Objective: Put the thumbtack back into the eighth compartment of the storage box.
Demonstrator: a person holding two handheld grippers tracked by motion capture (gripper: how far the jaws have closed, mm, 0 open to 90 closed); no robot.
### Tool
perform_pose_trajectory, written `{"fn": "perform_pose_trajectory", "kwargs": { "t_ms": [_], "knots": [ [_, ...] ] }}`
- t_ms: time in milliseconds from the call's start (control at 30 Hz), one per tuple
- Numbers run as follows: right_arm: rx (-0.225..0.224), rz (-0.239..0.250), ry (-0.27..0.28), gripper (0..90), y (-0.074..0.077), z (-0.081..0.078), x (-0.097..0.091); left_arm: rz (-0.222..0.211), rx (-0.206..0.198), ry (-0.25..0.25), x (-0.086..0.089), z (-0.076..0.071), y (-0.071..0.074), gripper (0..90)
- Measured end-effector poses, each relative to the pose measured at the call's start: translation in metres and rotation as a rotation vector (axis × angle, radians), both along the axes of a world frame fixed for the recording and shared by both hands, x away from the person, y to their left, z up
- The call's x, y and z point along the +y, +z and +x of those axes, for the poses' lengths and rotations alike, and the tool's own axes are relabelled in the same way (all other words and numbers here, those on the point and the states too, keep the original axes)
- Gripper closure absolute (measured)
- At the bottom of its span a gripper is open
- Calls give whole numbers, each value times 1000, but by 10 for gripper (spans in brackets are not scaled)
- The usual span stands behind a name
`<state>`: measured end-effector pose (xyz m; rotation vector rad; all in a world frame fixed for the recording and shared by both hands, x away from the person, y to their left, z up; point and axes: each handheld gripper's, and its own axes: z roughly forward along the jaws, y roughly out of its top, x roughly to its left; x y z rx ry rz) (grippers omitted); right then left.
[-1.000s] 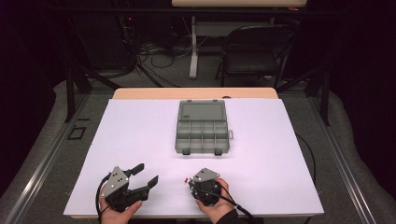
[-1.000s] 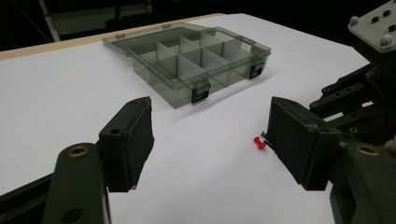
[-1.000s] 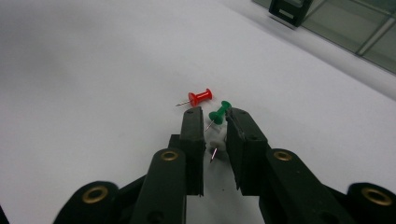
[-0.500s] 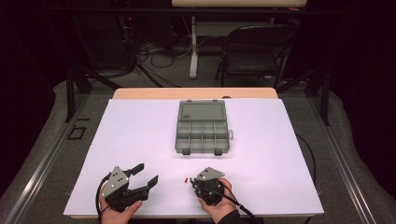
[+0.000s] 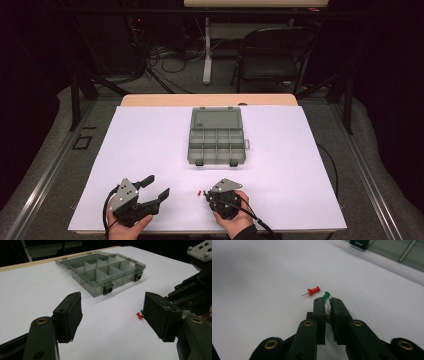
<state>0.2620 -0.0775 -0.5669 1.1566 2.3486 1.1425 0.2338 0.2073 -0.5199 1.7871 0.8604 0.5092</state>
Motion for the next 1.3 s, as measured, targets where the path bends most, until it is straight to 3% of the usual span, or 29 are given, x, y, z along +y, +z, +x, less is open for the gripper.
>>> {"fn": "perform_pose_trajectory", "kwargs": {
  "t_ms": [533,833,967,1100,1300],
  "knots": [
    [-13,29,-11,831,7,-1,-5,-4,1,5,1,0,0,315],
    [-27,57,-13,830,25,-2,-15,-3,1,5,1,0,0,315],
    [-58,70,-22,831,37,0,-21,-1,2,5,1,1,0,315],
    [-86,73,-41,831,54,7,-32,-4,1,7,1,0,0,315],
    [-99,83,-64,831,67,16,-42,-3,1,6,1,1,0,315]
  ]
}}
